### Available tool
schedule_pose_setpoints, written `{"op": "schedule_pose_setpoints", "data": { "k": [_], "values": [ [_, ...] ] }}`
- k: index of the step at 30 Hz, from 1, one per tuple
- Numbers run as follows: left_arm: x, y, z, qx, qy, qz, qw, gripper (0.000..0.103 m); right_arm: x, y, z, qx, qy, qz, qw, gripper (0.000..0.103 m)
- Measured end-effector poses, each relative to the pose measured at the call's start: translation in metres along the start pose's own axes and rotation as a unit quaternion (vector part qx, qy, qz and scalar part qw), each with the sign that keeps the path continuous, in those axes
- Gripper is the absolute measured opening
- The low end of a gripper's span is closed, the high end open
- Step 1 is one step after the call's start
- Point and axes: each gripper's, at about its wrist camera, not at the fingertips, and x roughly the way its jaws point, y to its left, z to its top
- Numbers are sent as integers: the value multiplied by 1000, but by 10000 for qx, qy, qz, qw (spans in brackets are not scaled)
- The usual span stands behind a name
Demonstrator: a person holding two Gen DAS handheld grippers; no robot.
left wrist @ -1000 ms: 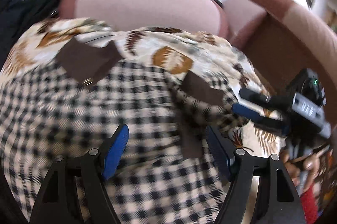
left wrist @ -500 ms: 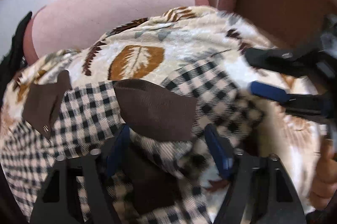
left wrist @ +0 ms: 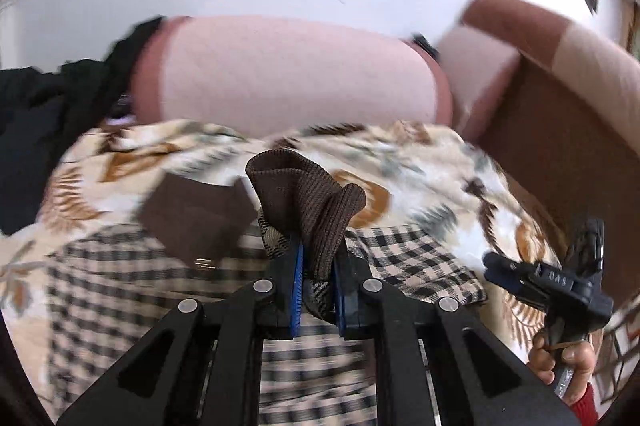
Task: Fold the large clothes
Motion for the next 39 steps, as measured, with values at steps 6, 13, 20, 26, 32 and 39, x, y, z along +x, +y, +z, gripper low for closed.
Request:
{"op": "schedule_pose_setpoints", "data": {
  "k": [6,13,20,26,32,39],
  "values": [
    [-29,94,-13,-627,-41,550,9965,12,29,44,-27,-694,366,158,9968,51],
    [-35,190,-40,-1695,111,712,9829,12,55,96,-66,-946,1176,1513,9769,46],
    [-46,199,-55,-1745,7,449,9836,12,118,106,-121,-244,2579,2222,9400,49],
    [-56,201,-54,-1752,-85,209,9843,12,136,75,-109,809,1787,1495,9691,56],
    [-67,214,-58,-1784,-296,167,9834,10,108,85,-98,280,1138,989,9882,36],
    [-58,260,-103,-2212,48,478,9740,7,126,83,-123,5,1387,433,9894,34]
  ]
}}
